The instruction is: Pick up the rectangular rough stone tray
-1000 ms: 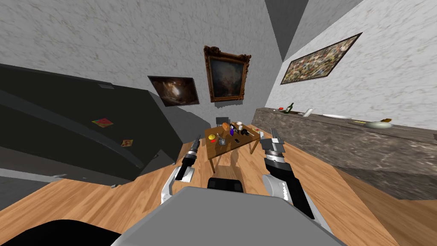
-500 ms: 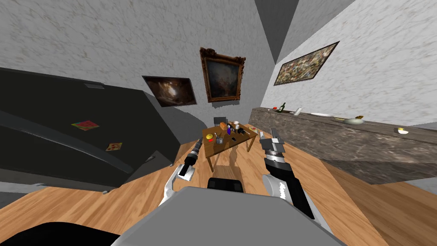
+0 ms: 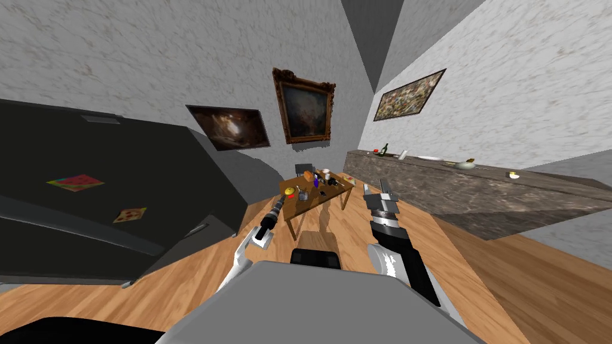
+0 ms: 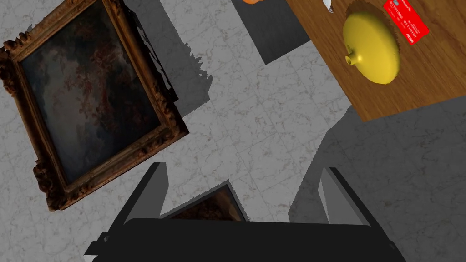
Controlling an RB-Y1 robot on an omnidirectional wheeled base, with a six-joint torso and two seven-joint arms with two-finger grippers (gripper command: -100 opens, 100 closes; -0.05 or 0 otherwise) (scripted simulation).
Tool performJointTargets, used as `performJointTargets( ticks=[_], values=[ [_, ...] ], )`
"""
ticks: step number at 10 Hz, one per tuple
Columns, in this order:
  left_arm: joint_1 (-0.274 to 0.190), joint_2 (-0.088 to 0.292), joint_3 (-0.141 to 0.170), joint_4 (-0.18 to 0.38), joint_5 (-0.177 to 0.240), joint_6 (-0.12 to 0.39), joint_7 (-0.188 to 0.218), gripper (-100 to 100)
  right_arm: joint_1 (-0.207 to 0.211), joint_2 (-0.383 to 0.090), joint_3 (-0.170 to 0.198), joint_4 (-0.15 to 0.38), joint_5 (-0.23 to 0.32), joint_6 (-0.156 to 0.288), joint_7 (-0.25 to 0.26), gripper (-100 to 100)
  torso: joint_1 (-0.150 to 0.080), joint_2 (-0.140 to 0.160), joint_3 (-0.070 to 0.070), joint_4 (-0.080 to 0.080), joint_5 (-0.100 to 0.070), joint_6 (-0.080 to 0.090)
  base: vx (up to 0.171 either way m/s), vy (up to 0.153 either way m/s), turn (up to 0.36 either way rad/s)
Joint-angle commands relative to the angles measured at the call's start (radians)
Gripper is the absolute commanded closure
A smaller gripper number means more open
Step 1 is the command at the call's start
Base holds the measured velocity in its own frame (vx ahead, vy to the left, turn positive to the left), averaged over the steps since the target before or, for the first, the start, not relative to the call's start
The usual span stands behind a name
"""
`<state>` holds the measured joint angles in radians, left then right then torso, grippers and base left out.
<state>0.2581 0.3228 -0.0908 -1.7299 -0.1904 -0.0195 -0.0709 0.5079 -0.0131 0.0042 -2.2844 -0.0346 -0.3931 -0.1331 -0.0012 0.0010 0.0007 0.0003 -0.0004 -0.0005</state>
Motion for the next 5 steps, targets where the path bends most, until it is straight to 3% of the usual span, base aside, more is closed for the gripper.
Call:
performJointTargets(
  ticks=[1, 5],
  values=[
    [-0.012, 0.014, -0.007, 0.043, -0.002, 0.020, -0.003, -100, 0.000, 0.000, 0.000, 0.000, 0.000, 0.000, 0.000, 0, 0.000, 0.000, 0.000, 0.000, 0.000, 0.000, 0.002, -0.022, -0.082],
    [-0.083, 0.050, -0.032, 0.174, 0.003, 0.107, -0.013, -100, 0.000, 0.000, 0.000, 0.000, 0.000, 0.000, 0.000, 0, 0.000, -0.003, -0.002, -0.001, 0.000, 0.000, 0.027, -0.029, -0.171]
  ],
)
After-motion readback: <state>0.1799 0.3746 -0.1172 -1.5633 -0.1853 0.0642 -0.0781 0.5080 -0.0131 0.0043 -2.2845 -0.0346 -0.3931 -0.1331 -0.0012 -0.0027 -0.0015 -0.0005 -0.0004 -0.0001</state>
